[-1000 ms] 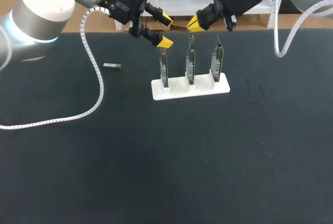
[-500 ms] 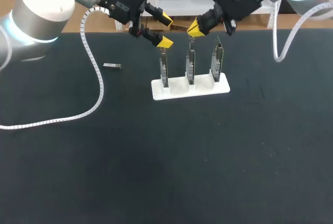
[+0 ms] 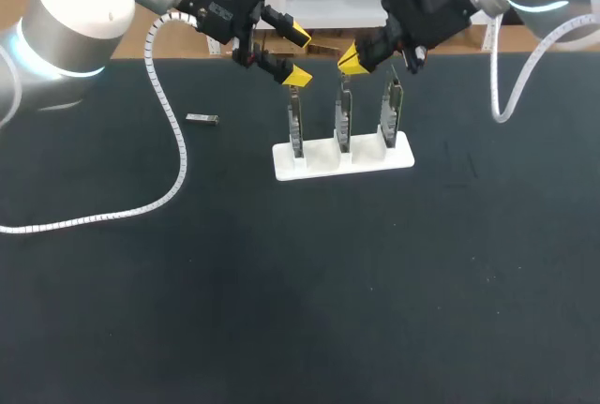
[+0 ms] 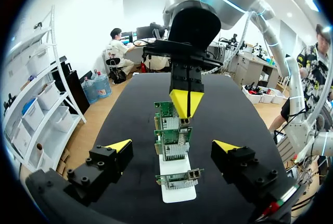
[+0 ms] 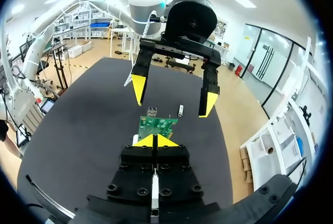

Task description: Pick up the optical module with the left hand, and insert it into the network port with the right hand.

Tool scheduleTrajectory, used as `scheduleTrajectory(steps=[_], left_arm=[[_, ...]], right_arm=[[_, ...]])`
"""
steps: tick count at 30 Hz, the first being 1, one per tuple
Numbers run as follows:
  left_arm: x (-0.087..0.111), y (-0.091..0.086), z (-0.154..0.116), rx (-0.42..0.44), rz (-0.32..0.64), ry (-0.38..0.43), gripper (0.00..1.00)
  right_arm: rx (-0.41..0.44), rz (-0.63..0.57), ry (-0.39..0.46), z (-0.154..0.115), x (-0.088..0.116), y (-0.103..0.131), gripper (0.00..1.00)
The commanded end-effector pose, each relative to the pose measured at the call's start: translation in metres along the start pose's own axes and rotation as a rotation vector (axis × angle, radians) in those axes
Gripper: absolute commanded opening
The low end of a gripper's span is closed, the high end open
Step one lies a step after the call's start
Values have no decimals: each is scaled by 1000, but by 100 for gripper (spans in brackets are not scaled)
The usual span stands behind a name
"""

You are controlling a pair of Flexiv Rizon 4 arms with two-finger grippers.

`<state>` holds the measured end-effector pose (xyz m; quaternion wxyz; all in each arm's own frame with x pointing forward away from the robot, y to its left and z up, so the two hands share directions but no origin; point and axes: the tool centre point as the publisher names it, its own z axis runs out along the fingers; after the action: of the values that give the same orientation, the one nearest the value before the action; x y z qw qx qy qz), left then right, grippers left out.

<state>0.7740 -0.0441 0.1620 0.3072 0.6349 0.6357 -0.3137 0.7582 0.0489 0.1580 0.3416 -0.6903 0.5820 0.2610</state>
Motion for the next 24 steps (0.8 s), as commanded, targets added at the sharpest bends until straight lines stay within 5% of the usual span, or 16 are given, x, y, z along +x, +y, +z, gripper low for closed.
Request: scheduleTrajectory(steps=[1, 24], left_arm=[[0, 0, 0, -1, -1, 3, 100], [0, 0, 0, -1, -1, 3, 100]], right_arm=[[2, 3, -3, 1, 3, 1, 0], [-18, 32, -12, 10, 15, 3, 0]])
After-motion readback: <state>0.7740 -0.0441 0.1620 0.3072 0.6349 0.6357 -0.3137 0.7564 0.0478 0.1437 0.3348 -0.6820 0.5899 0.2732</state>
